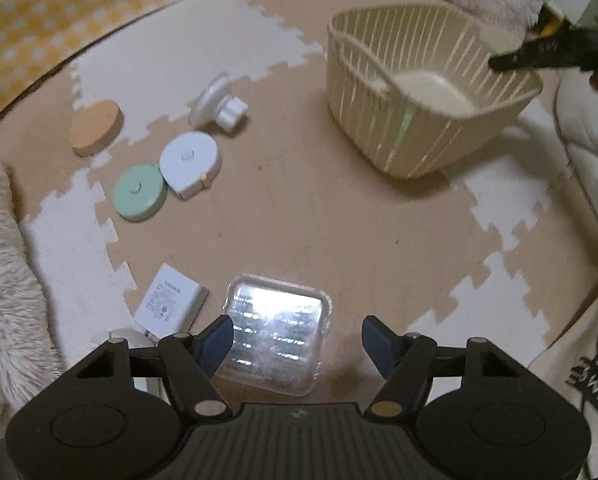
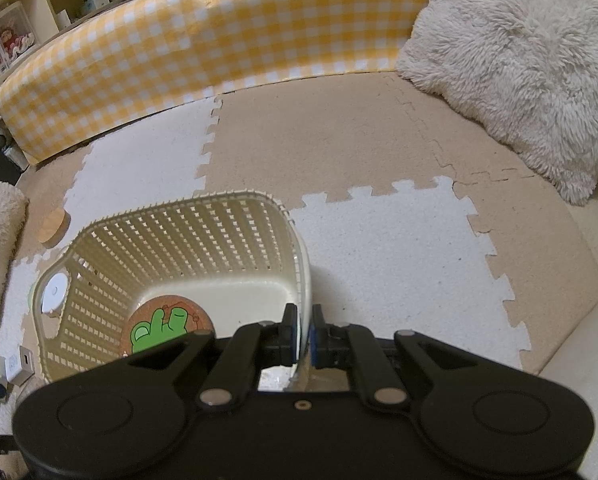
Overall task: Organize rigid objects
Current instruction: 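Grasp the clear box of parts with the left tool and lift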
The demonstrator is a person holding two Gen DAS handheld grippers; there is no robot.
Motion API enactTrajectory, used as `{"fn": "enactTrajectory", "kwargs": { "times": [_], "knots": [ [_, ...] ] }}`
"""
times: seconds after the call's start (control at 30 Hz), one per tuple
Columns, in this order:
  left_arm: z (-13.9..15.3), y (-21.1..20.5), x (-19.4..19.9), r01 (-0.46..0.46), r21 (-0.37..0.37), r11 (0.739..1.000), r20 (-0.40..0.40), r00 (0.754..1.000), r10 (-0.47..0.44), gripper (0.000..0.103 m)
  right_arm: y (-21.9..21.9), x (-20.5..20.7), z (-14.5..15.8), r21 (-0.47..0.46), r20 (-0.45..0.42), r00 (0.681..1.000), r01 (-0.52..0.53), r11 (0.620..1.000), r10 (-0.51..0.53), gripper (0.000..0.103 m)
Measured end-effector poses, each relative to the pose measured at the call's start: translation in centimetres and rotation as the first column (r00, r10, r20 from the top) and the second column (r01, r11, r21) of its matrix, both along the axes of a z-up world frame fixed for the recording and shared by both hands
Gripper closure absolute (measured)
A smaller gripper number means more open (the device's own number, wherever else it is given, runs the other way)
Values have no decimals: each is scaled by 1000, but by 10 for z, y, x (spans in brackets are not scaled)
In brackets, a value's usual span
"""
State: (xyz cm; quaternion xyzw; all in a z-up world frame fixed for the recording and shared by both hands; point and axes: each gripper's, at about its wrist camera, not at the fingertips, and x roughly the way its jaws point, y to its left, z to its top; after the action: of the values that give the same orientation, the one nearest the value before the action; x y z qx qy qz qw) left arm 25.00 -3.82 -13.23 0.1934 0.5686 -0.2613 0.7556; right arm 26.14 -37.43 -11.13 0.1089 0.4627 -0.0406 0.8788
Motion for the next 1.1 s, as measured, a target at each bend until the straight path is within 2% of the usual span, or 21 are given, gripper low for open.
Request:
{"fn": "enactTrajectory", "kwargs": {
  "times": [0.27, 0.73, 0.9, 0.97, 1.1],
  "knots": [
    [-25, 5, 12, 12, 75, 997, -16, 1000, -11, 31, 1, 0, -2, -4, -5, 1000, -4, 1000, 4, 97],
    [-31, 1, 12, 46, 93, 995, -4, 999, -46, 28, 0, 0, -4, -9, -12, 1000, -9, 1000, 9, 97],
    [-33, -5, 9, 60, 124, 990, 13, 998, -62, 29, 1, 0, -4, -10, -12, 1000, -9, 1000, 9, 97],
    [-33, -7, 9, 44, 120, 992, 23, 999, -47, 29, 1, 0, -4, -9, -12, 1000, -9, 1000, 9, 97],
    [-22, -10, 7, 24, 65, 998, 61, 998, -28, 29, 1, 0, -4, -9, -11, 1000, -9, 1000, 9, 97]
  ]
}}
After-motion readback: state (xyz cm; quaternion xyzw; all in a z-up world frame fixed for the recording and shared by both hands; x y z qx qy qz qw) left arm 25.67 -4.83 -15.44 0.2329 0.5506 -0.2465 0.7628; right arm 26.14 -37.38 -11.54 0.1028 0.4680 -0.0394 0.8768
